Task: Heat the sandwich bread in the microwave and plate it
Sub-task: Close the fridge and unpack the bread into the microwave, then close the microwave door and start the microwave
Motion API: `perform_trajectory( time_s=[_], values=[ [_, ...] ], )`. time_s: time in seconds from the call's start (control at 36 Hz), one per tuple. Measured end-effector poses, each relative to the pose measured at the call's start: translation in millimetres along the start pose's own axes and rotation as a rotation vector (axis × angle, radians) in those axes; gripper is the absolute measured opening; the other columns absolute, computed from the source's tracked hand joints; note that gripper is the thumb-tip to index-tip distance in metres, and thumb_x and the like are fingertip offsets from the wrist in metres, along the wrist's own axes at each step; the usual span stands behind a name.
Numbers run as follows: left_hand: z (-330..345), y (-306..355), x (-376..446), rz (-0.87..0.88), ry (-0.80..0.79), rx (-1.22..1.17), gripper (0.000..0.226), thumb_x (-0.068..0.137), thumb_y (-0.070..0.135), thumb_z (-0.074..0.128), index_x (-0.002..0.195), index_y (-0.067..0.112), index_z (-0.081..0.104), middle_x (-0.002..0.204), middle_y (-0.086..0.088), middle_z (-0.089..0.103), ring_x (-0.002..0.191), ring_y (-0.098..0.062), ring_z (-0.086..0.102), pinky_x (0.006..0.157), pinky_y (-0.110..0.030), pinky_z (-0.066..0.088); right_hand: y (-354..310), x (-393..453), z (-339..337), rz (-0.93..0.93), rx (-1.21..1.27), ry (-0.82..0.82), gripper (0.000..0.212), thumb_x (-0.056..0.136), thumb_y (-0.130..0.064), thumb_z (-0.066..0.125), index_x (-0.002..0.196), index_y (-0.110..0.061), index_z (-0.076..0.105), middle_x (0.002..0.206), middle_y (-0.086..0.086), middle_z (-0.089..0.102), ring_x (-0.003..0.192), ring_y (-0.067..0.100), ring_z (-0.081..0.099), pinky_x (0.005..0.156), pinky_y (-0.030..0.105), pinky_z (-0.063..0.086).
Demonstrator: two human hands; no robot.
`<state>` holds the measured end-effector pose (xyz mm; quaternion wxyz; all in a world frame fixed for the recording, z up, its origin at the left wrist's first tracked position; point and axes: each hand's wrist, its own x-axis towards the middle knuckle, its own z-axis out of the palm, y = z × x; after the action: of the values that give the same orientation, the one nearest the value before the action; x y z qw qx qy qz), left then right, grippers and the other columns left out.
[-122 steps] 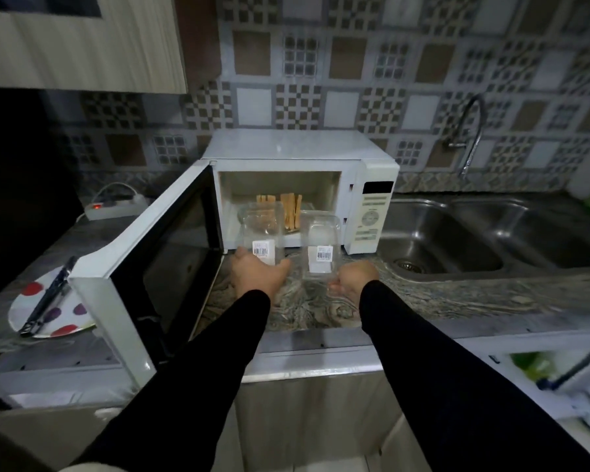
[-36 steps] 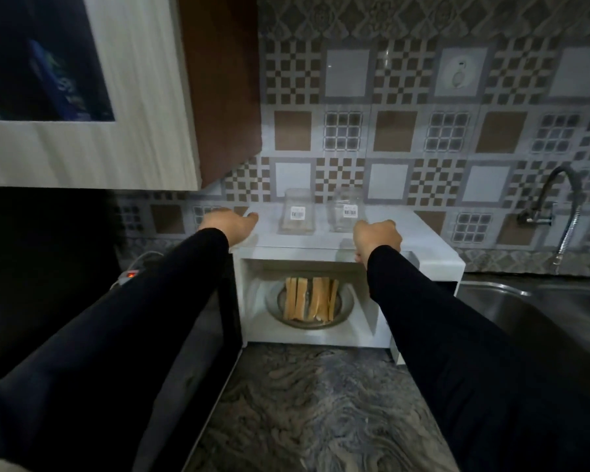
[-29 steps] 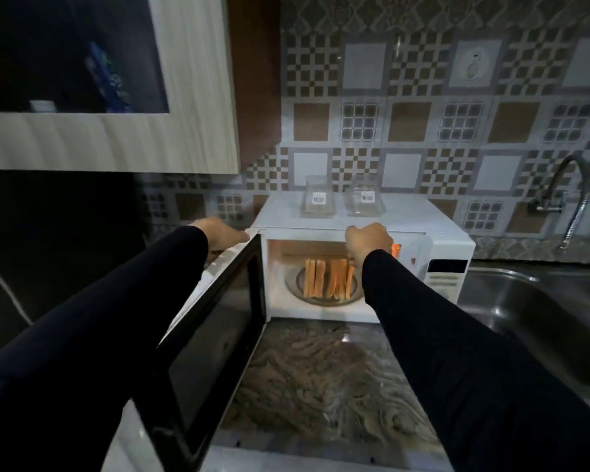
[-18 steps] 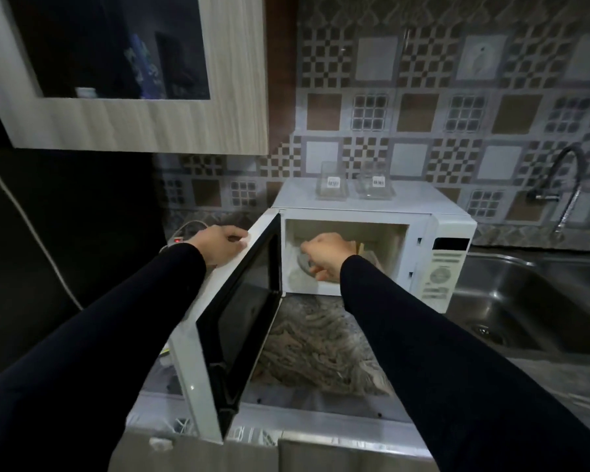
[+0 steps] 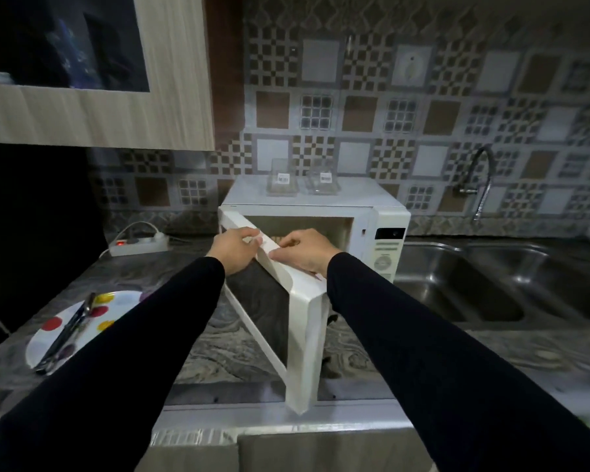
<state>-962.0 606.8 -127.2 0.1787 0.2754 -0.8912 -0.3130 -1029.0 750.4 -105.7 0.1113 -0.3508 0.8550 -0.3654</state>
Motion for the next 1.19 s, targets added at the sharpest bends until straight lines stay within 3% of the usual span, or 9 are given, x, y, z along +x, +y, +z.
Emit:
perform_trajectory(
  time_s=[0.08,0.17,0.33,0.44,0.58,0.78,1.0,1.19],
  values=[
    [14.3,15.5,7.3,0.043,0.026,0.087,0.038,0.1,0.027,0.042,0.134,0.017,0.055,0.14,-0.012,0.053,0.131,-0.028,0.046,0.107,-0.027,0.031,18.9,-0.1,-17.6,0.003,-0.035,0.012,0.034,0.078,-0.029,0.075,0.107,-0.013,0.07,0.112,-0.002,0.066,0.103,0.019,0.061,0.094,0.032,0.049],
    [31.1,26.8,21.8,0.059,0.039,0.142,0.039,0.1,0.025,0.041,0.136,0.015,0.052,0.141,-0.018,0.046,0.127,-0.033,0.046,0.108,-0.031,0.032,38.7,1.8,-35.8,0.013,-0.142,0.046,0.04,0.075,-0.023,0.078,0.113,-0.014,0.068,0.119,0.001,0.065,0.109,0.021,0.059,0.095,0.032,0.048],
    [56.1,46.8,41.4,0.065,0.102,0.329,0.05,0.088,0.03,0.064,0.135,0.018,0.05,0.133,-0.009,0.032,0.126,-0.031,0.038,0.107,-0.042,0.034,79.6,14.2,-65.1,0.047,-0.371,0.156,0.045,0.079,-0.023,0.072,0.123,-0.019,0.063,0.122,0.007,0.061,0.114,0.025,0.056,0.096,0.035,0.048],
    [67.3,62.7,57.0,0.112,0.139,0.501,0.065,0.082,0.037,0.069,0.136,0.01,0.044,0.145,-0.007,0.024,0.137,-0.026,0.023,0.108,-0.044,0.031,97.5,30.3,-76.7,0.076,-0.534,0.223,0.053,0.082,-0.032,0.068,0.133,-0.029,0.053,0.127,0.009,0.047,0.124,0.028,0.041,0.102,0.044,0.04],
    [81.5,72.8,86.2,0.166,0.091,0.573,0.078,0.08,0.037,0.072,0.143,0.014,0.032,0.154,-0.006,0.018,0.146,-0.024,0.012,0.117,-0.044,0.022,113.2,57.9,-90.2,0.059,-0.566,0.252,0.073,0.08,-0.029,0.071,0.144,-0.024,0.036,0.146,0.008,0.033,0.139,0.025,0.027,0.108,0.044,0.029],
    [98.8,87.9,117.2,0.214,-0.032,0.721,0.093,0.08,0.039,0.071,0.15,0.012,0.016,0.159,-0.006,0.012,0.149,-0.024,0.005,0.12,-0.046,0.012,126.4,97.5,-103.4,0.082,-0.644,0.191,0.083,0.084,-0.03,0.068,0.151,-0.014,0.022,0.159,0.007,0.017,0.15,0.024,0.004,0.119,0.052,0.008],
    [111.4,88.0,141.1,0.166,-0.073,0.837,0.097,0.086,0.036,0.065,0.153,0.008,0.001,0.16,-0.007,0.007,0.149,-0.023,0.004,0.12,-0.046,0.011,145.1,136.2,-106.5,0.061,-0.702,0.125,0.081,0.088,-0.024,0.063,0.153,-0.012,0.016,0.161,0.006,0.01,0.15,0.022,0.001,0.118,0.054,0.001],
    [113.2,85.5,151.0,0.186,-0.071,0.851,0.094,0.087,0.032,0.065,0.153,0.008,0.001,0.161,-0.007,0.007,0.149,-0.022,0.006,0.12,-0.043,0.011,149.0,153.9,-96.4,0.034,-0.731,0.077,0.088,0.086,-0.028,0.065,0.154,-0.013,0.011,0.16,0.006,0.013,0.149,0.023,0.008,0.117,0.056,0.001]
  ],
)
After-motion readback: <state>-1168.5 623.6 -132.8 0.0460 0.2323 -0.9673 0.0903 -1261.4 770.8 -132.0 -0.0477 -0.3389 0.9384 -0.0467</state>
